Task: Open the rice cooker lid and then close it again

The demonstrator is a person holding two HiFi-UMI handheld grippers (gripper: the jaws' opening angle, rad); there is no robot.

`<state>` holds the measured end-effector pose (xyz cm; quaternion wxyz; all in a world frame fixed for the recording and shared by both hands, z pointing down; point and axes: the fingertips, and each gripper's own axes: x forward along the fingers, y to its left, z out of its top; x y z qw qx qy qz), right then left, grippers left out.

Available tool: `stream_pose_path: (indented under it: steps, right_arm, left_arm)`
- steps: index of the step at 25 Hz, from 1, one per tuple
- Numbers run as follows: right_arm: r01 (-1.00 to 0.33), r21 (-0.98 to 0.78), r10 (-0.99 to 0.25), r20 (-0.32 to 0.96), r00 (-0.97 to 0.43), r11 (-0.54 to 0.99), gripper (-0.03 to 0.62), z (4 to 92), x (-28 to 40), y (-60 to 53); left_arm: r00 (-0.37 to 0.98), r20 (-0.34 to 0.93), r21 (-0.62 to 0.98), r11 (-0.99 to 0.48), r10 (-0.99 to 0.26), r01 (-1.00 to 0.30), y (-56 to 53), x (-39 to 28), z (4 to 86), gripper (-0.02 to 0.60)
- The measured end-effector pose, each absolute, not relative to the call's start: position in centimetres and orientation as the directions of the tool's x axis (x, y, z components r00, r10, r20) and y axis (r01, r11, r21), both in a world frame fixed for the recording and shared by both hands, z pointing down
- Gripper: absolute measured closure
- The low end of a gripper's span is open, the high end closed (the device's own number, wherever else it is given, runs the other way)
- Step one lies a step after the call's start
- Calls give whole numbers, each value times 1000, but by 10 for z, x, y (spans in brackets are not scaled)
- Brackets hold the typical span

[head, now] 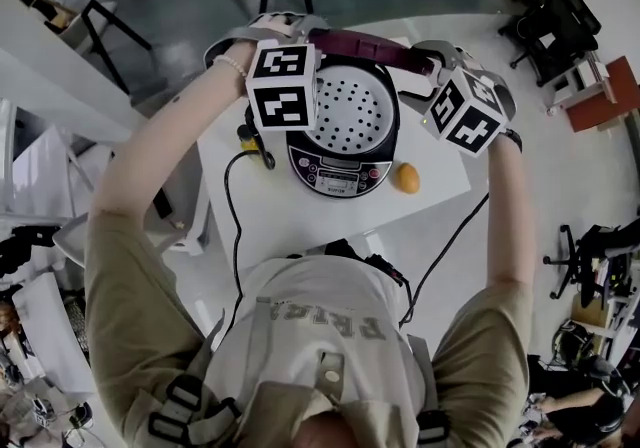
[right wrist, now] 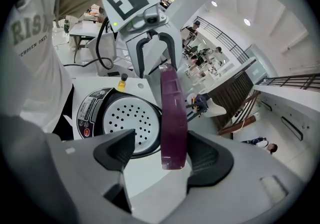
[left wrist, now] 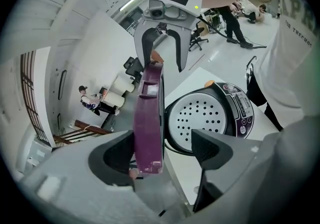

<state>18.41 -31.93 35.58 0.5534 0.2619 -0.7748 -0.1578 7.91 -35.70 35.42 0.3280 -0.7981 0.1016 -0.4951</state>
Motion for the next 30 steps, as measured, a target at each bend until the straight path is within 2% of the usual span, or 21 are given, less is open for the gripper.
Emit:
stream_pose_path:
  steps: [12,30]
  right_arm:
    - [-260,478,-540,794,-280,839,270,378,176,-279]
    - [-210,392,-438,861,-258,895,270,419,169,-233]
  left_arm:
    - [475,761,-594,-771,-443,232,-316,70,381,209]
    - [439,816,-529,-790,-375,309,-270,57,423,210]
